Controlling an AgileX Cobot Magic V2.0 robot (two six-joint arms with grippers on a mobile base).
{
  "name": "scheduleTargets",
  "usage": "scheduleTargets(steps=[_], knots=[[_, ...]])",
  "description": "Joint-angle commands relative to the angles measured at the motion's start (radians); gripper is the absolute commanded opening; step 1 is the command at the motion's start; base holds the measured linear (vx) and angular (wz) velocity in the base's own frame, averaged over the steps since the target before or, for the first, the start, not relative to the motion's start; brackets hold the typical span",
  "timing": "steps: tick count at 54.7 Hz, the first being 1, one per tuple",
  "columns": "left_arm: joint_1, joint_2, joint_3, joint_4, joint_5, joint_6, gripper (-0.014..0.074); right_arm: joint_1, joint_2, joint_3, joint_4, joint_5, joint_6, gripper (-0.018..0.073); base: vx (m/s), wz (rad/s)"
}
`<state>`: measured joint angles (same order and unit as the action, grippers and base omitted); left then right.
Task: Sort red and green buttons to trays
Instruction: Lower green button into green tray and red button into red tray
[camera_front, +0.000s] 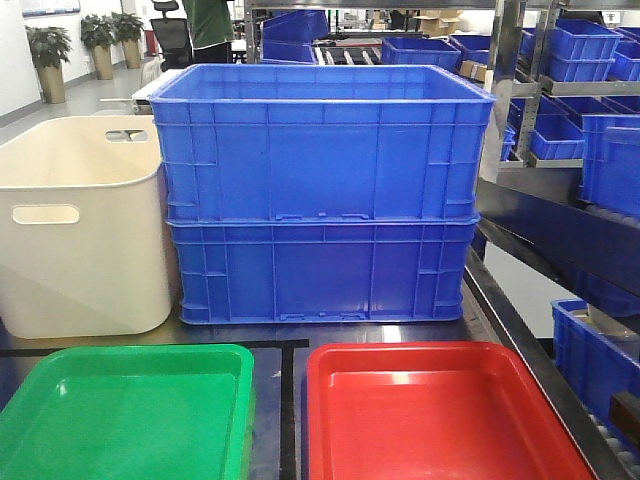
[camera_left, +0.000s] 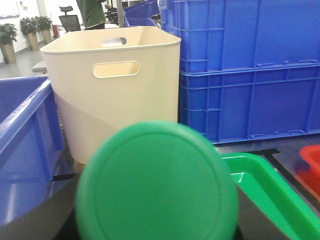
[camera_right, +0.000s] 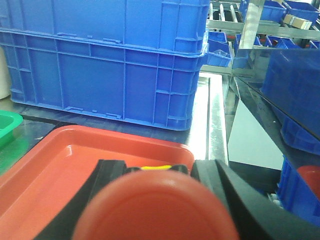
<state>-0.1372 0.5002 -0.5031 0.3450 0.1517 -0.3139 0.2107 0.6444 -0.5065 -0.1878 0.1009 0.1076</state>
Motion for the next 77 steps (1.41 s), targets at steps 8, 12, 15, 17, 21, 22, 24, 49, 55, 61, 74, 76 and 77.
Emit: scheduleTargets(steps=[8, 12, 15, 17, 21, 22, 24, 49, 55, 61, 74, 76, 77], knots=[[-0.007, 0.011, -0.034, -0.004, -0.09, -0.007, -0.0003, -0.003, 0.003, -0.031, -0.003, -0.095, -0.008, -0.0009, 0.0, 0.0], [-0.007, 0.011, -0.034, -0.004, -0.096, -0.007, -0.0003, -0.003, 0.003, -0.031, -0.003, -0.095, -0.008, -0.0009, 0.0, 0.0], [-0.007, 0.011, -0.034, -0.004, -0.101, -0.007, -0.0003, -0.003, 0.003, -0.031, -0.003, -0.095, -0.008, -0.0009, 0.0, 0.0], [-0.007, 0.011, -0.034, -0.004, -0.101, -0.007, -0.0003, -0.003, 0.003, -0.031, -0.003, -0.107, -0.008, -0.0009, 0.0, 0.0], [-0.007, 0.011, -0.034, -0.004, -0.099, -0.007, -0.0003, -0.003, 0.003, -0.031, -0.003, -0.111, -0.008, -0.0009, 0.0, 0.0], [-0.007, 0.011, -0.034, -0.004, -0.099, -0.007, -0.0003, -0.003, 0.003, -0.031, -0.003, -0.112, -0.008, -0.0009, 0.0, 0.0], [-0.007, 0.011, -0.034, -0.004, -0.097, -0.007, -0.0003, -0.003, 0.003, -0.031, -0.003, -0.113, -0.008, -0.0009, 0.0, 0.0], [-0.008, 0.237, -0.036, -0.035, -0.501, -0.07, -0.0003, 0.127, 0.207, -0.039, -0.008, -0.3, -0.007, -0.0009, 0.0, 0.0], [-0.02, 0.336, -0.036, 0.036, -0.544, -0.146, -0.0003, 0.219, 0.311, -0.069, -0.008, -0.334, -0.01, -0.0009, 0.0, 0.0], [-0.069, 0.44, -0.036, 0.184, -0.569, -0.223, -0.0003, 0.262, 0.414, -0.105, -0.008, -0.377, -0.01, -0.0009, 0.0, 0.0], [-0.114, 0.619, -0.036, 0.31, -0.655, -0.291, 0.0001, 0.266, 0.584, -0.12, 0.047, -0.453, -0.01, -0.0003, 0.0, 0.0], [-0.114, 0.636, -0.036, 0.31, -0.639, -0.291, 0.0003, 0.265, 0.602, -0.12, 0.07, -0.452, -0.01, -0.0001, 0.0, 0.0], [-0.114, 0.647, -0.036, 0.31, -0.625, -0.29, 0.0004, 0.265, 0.613, -0.12, 0.086, -0.453, -0.01, 0.0, 0.0, 0.0]])
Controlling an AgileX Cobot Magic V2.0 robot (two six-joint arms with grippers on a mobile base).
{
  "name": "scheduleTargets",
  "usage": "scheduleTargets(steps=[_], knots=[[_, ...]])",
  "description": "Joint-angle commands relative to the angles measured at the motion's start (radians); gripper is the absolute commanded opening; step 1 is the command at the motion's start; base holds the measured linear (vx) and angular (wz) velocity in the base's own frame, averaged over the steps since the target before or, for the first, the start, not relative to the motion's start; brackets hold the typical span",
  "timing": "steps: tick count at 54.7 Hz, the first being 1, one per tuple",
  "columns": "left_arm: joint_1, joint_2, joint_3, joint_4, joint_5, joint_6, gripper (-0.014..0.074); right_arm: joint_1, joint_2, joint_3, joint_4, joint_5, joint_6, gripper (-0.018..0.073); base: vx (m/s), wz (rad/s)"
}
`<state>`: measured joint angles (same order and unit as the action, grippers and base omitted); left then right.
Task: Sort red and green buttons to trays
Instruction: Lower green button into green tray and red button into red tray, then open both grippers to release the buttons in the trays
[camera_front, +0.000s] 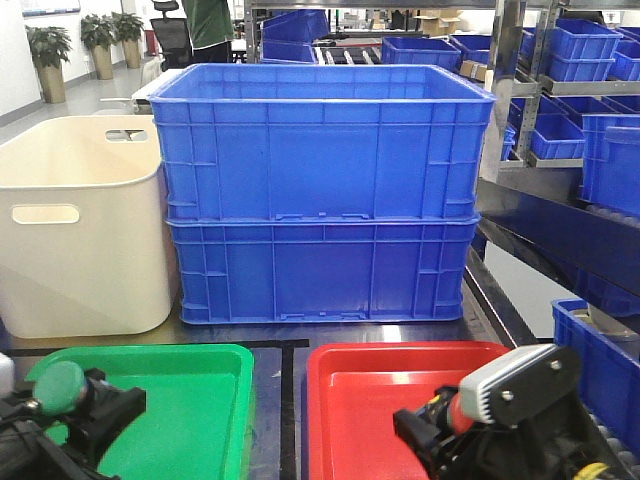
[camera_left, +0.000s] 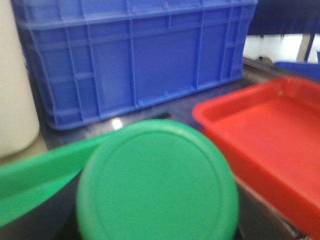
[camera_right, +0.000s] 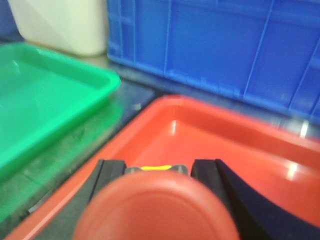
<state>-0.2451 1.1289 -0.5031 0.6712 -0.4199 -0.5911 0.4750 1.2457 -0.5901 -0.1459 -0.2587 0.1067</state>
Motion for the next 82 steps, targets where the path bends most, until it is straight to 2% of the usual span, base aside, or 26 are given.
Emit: scheduleTargets(steps=[1, 9, 17, 23, 30, 38, 44, 55, 62, 69, 82], knots=[[-0.006, 0.029, -0.036, -0.016, -0.039, -0.013, 0.0004, 0.0, 0.025, -0.037, 0.063, -0.097, -0.009, 0.0001, 0.0, 0.0], [-0.006, 0.113, -0.036, -0.037, 0.052, -0.013, 0.0014, 0.0, 0.077, -0.037, 0.117, -0.147, -0.014, 0.0027, 0.0, 0.0], [-0.006, 0.173, -0.036, -0.104, 0.08, -0.013, 0.0027, 0.0, 0.119, -0.037, 0.146, -0.144, -0.014, 0.0092, 0.0, 0.0], [-0.006, 0.19, -0.036, -0.191, 0.081, -0.009, 0.0043, 0.0, 0.131, -0.037, 0.146, -0.111, -0.014, 0.0193, 0.0, 0.0], [-0.006, 0.193, -0.036, -0.201, 0.08, -0.008, 0.008, 0.0, 0.131, -0.037, 0.146, -0.098, -0.014, 0.0353, 0.0, 0.0], [-0.006, 0.193, -0.036, -0.201, 0.08, 0.013, 0.0185, 0.0, 0.131, -0.037, 0.146, -0.096, -0.014, 0.0508, 0.0, 0.0], [-0.006, 0.193, -0.036, -0.201, 0.08, 0.013, 0.0323, 0.0, 0.131, -0.037, 0.146, -0.096, -0.014, 0.0574, 0.0, 0.0], [-0.006, 0.193, -0.036, -0.201, 0.079, 0.013, 0.0586, 0.0, 0.131, -0.037, 0.146, -0.096, -0.013, 0.0586, 0.0, 0.0], [-0.006, 0.193, -0.036, -0.201, 0.079, 0.013, 0.0686, 0.0, 0.131, -0.037, 0.146, -0.096, -0.013, 0.0586, 0.0, 0.0], [-0.006, 0.181, -0.036, -0.201, 0.071, 0.013, 0.0699, 0.0, 0.131, -0.037, 0.146, -0.096, -0.01, 0.0585, 0.0, 0.0], [-0.006, 0.057, -0.036, -0.199, 0.034, 0.014, 0.0652, 0.001, 0.071, -0.037, 0.146, -0.096, -0.01, 0.0585, 0.0, 0.0]])
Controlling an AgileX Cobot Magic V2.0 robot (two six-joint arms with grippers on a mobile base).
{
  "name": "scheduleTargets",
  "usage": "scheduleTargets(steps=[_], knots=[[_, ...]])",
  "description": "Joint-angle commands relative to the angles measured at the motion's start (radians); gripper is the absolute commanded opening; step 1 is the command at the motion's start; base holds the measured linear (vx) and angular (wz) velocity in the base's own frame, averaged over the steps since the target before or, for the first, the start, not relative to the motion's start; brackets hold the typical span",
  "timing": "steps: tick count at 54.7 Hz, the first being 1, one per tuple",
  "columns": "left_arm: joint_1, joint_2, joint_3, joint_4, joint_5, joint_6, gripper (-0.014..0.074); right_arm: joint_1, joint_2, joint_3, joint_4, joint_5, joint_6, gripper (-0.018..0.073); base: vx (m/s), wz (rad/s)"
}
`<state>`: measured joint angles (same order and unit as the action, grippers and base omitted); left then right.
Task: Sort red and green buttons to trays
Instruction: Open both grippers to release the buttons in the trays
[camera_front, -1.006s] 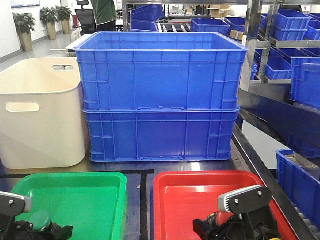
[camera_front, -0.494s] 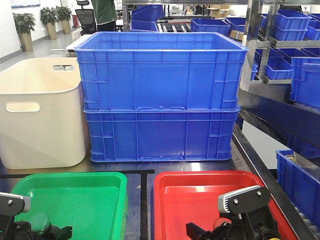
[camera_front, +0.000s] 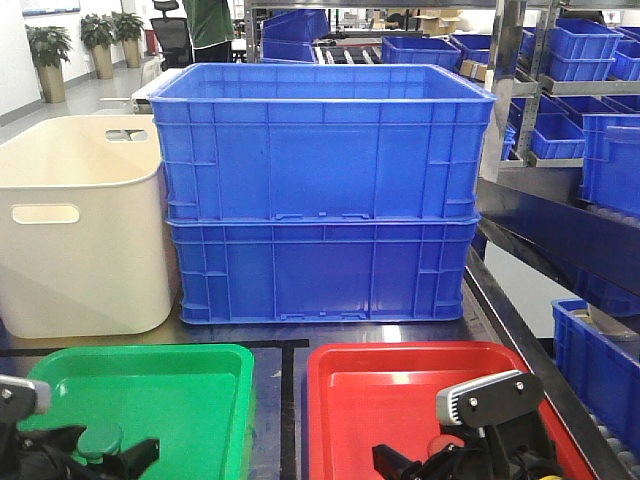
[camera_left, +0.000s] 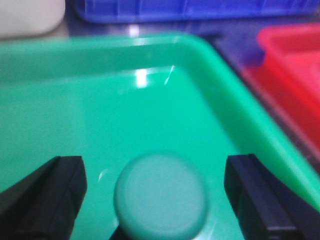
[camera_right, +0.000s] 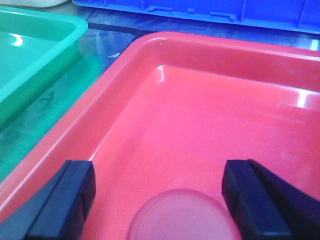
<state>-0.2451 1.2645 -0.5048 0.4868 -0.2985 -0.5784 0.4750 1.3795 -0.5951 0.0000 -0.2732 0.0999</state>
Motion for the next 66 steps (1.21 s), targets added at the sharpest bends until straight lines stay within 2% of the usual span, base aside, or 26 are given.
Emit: scheduleTargets(steps=[1, 18, 29, 38, 46, 66], knots=[[-0.006, -0.096, -0.034, -0.015, -0.088, 0.001, 0.0646, 0.001, -0.076, -0.032, 0.0, -0.081, -0.003, 0.0585, 0.0, 0.0], [-0.006, -0.424, -0.034, -0.015, -0.075, 0.001, 0.0553, 0.001, -0.374, -0.005, -0.008, -0.018, -0.003, 0.0585, 0.0, 0.0], [-0.006, -0.686, 0.005, -0.015, 0.042, 0.001, 0.0514, 0.001, -0.641, 0.128, -0.008, -0.015, -0.005, 0.0585, 0.0, 0.0], [-0.006, -0.849, 0.105, -0.016, 0.08, 0.001, 0.0512, 0.001, -0.727, 0.174, -0.008, -0.005, -0.006, 0.0585, 0.0, 0.0], [-0.006, -0.903, 0.147, -0.016, 0.083, 0.001, 0.0512, 0.001, -0.727, 0.174, -0.008, -0.003, -0.006, 0.0585, 0.0, 0.0], [-0.006, -0.903, 0.147, -0.016, 0.093, 0.001, 0.0512, 0.001, -0.727, 0.174, -0.008, -0.003, -0.006, 0.0585, 0.0, 0.0]])
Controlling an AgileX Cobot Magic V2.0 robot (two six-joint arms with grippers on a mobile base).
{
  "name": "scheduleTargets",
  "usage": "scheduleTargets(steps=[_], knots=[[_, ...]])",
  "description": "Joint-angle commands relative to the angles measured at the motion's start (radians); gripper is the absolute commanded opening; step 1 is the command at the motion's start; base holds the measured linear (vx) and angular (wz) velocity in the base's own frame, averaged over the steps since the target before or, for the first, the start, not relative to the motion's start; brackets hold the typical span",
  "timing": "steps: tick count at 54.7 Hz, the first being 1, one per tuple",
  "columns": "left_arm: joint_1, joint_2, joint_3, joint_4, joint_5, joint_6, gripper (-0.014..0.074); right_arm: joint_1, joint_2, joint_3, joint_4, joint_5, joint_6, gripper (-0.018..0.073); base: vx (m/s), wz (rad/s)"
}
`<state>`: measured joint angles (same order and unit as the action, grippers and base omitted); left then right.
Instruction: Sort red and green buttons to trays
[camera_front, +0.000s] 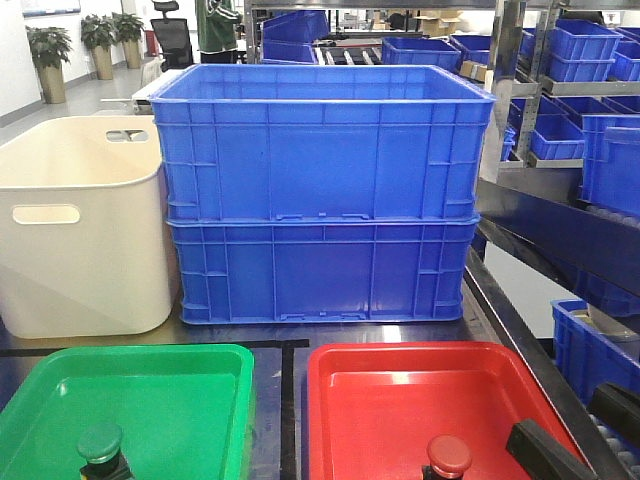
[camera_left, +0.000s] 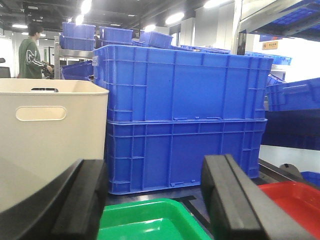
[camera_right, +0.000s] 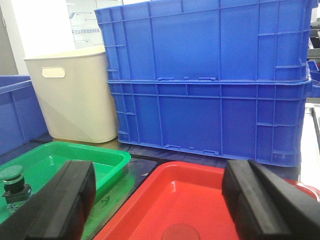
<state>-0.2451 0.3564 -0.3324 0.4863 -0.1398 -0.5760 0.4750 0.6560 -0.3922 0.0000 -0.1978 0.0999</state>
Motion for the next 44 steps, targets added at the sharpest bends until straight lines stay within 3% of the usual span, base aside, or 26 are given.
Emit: scheduleTargets(steps=[1, 13, 18, 22, 26, 35, 40, 44], knots=[[-0.006, 0.005, -0.026, -0.015, -0.066, -0.001, 0.0512, 0.001, -0.003, -0.029, -0.008, -0.079, -0.006, 0.0585, 0.0, 0.0], [-0.006, 0.005, -0.026, -0.015, -0.044, -0.001, 0.0512, 0.001, -0.003, -0.029, -0.008, -0.079, -0.006, 0.0585, 0.0, 0.0], [-0.006, 0.0, -0.026, -0.023, 0.032, 0.01, 0.0501, 0.001, -0.003, -0.029, -0.008, -0.079, -0.006, 0.0585, 0.0, 0.0], [-0.006, -0.019, -0.026, -0.083, 0.134, 0.066, 0.047, 0.001, -0.003, -0.029, -0.008, -0.079, -0.006, 0.0585, 0.0, 0.0], [0.002, -0.05, -0.026, -0.183, 0.23, 0.186, 0.041, 0.001, -0.003, -0.029, -0.008, -0.079, -0.006, 0.0585, 0.0, 0.0], [0.056, -0.131, -0.021, -0.332, 0.348, 0.566, 0.0221, 0.001, -0.003, -0.029, -0.008, -0.079, -0.006, 0.0585, 0.0, 0.0], [0.111, -0.188, 0.043, -0.393, 0.266, 0.713, 0.0099, 0.001, -0.003, -0.029, -0.008, -0.079, -0.006, 0.0585, 0.0, 0.0], [0.153, -0.238, 0.123, -0.443, 0.154, 0.74, 0.0015, 0.001, -0.003, -0.029, -0.008, -0.079, -0.006, 0.0585, 0.0, 0.0]])
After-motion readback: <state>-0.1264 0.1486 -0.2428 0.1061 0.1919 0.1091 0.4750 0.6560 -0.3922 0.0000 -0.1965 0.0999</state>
